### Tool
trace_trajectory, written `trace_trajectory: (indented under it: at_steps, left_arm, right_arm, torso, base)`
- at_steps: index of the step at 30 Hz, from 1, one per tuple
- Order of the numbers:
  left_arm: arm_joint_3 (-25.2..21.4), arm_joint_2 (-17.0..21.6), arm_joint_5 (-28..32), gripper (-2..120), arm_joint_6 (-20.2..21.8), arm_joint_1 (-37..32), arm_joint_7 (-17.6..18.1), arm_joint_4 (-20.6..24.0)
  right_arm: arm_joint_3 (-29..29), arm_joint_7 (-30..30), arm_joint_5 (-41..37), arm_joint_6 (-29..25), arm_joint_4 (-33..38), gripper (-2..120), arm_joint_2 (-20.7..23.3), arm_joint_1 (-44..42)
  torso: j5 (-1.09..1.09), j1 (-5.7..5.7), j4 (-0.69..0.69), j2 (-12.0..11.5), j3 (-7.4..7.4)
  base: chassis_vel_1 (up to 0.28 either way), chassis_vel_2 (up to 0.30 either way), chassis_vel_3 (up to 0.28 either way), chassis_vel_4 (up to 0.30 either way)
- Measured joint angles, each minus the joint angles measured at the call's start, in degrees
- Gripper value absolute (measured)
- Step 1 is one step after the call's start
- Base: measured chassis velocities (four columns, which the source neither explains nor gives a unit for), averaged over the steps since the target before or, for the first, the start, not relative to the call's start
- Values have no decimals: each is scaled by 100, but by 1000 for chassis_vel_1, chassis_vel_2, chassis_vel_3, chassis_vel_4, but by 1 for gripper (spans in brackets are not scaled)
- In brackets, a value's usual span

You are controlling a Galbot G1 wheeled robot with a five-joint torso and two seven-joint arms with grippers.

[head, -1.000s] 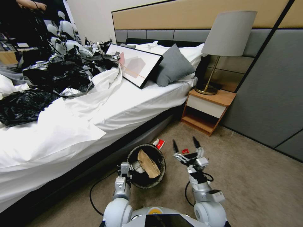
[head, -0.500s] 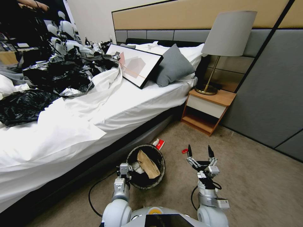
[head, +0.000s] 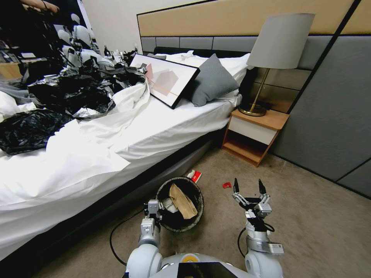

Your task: Pick up the trash bin, then pick up the garbage from the floor and place it into the trash bin.

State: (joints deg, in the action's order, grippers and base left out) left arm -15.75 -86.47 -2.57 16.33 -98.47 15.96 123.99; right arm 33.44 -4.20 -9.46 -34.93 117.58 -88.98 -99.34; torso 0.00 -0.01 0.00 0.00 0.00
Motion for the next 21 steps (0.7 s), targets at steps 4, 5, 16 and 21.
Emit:
trace_trajectory:
  at_steps: [4,5,16,21]
  left_arm:
    - [2,-7,-11,1,-4,-3,0,6]
    - [10,-12,-20,1,-6,-8,-1,5]
    - [26,-38,-61,1,-22,-23,-3,-13]
    - [25,-45,-65,1,-22,-23,-4,-23]
  right_arm:
    - [51,-1,-4,15,2,100,12,44]
    - [63,-1,-3,15,-3,100,16,53]
    - [104,-93,-16,-106,-129,100,17,173]
    - [141,-172,-3,-174,-196,100,26,298]
  torso:
    - [0,0,0,0,0]
    - [0,1,0,0,0]
    - [0,2,0,0,1]
    - [0,1,1,0,1]
  base:
    - [-102,93,116,-91]
    - [-134,132,132,-136]
    - [-106,105,110,-109]
    - [-15,30,31,0]
